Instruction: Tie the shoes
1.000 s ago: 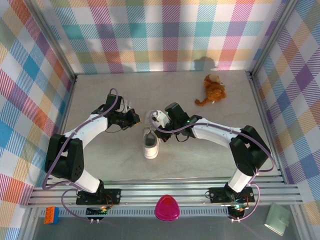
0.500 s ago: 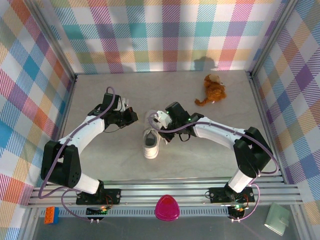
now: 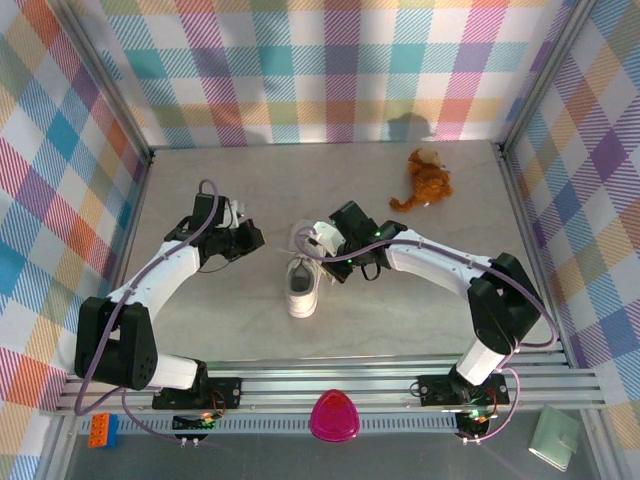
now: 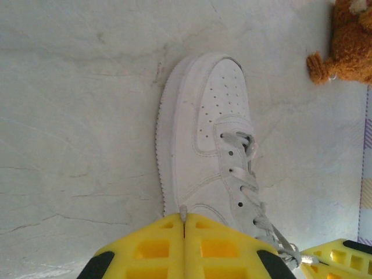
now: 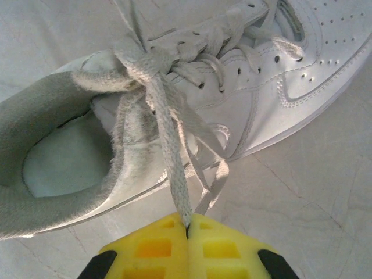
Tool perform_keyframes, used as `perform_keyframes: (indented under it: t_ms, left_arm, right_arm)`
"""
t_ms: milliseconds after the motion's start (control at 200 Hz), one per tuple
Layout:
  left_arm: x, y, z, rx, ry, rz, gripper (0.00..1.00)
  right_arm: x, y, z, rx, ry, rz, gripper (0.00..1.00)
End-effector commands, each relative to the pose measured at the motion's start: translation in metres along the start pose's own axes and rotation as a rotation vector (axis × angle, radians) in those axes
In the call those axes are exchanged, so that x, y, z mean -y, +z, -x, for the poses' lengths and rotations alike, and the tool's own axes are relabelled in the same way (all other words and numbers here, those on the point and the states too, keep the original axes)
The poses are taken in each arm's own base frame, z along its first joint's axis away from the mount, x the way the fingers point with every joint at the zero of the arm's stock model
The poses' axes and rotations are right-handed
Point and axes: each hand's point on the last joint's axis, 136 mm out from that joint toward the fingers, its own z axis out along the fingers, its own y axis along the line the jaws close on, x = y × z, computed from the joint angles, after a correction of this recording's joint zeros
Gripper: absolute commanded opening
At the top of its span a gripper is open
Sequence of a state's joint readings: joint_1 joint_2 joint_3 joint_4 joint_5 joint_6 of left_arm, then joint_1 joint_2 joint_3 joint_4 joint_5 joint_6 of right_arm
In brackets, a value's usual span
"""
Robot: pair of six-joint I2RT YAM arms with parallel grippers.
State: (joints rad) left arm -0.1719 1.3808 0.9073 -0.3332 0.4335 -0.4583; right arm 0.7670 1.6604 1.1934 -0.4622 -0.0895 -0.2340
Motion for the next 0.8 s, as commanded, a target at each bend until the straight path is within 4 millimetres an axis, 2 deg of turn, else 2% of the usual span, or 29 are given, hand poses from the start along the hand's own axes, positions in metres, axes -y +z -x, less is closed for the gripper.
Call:
perform_keyframes:
  t_ms: [0,55,200,250,440,555,795]
  left_arm:
    - [-0.007,-0.003,0.003,0.025,-0.010,-0.016,0.00]
    - [-0.010,-0.001,-0.001,0.011,-0.024,-0.023,0.00]
    - [-0.008,0.004,0.001,0.020,-0.028,-0.054,0.00]
    - [-0.008,0.005,0.001,0.020,-0.033,-0.061,0.00]
    - [-0.008,0.008,0.000,0.013,-0.040,-0.069,0.00]
    - [-0.008,0.008,-0.001,0.011,-0.041,-0.068,0.00]
    - [-0.008,0.007,-0.001,0.010,-0.040,-0.067,0.00]
  right_arm:
    - [0.010,0.003,-0.005,-0.050,0.000,-0.038,0.00]
    - [0.015,0.002,-0.007,-0.055,0.010,-0.058,0.00]
    - [0.018,0.002,-0.005,-0.028,0.035,-0.065,0.28]
    - [0.019,0.005,-0.006,-0.023,0.047,-0.066,0.33]
    - [0.020,0.023,-0.013,-0.015,0.076,-0.052,0.35]
    - [0.014,0.030,-0.018,-0.006,0.085,-0.017,0.36]
    - [0.003,0.026,-0.031,0.022,0.083,0.021,0.41]
